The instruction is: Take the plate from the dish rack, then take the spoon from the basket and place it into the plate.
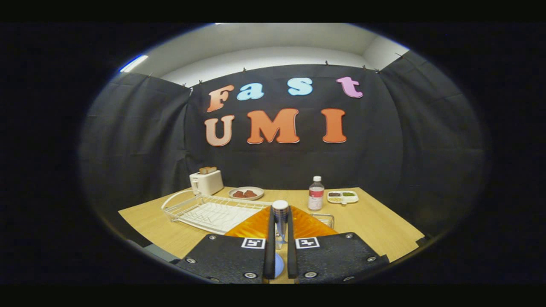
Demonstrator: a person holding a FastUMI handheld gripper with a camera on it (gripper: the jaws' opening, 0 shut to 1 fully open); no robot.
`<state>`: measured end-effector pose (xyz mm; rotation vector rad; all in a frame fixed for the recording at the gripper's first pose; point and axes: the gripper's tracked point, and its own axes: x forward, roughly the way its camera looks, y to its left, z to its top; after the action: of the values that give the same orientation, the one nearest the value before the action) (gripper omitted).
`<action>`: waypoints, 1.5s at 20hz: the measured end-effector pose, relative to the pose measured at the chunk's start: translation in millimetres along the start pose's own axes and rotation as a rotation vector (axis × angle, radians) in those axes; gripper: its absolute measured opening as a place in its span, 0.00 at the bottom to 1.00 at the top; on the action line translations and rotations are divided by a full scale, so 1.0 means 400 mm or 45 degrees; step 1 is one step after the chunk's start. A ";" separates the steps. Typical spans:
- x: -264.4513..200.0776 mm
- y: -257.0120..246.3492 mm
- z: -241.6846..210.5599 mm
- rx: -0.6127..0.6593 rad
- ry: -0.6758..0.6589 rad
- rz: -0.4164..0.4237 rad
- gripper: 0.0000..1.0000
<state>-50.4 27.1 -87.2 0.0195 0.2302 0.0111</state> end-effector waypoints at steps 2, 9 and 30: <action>0.001 0.030 -0.034 -0.007 0.027 0.043 0.11; 0.011 0.171 -0.133 0.019 0.073 0.244 0.12; -0.042 0.147 -0.353 0.130 0.175 0.365 0.13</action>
<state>-99.6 88.0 -219.4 0.1534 0.3642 0.2866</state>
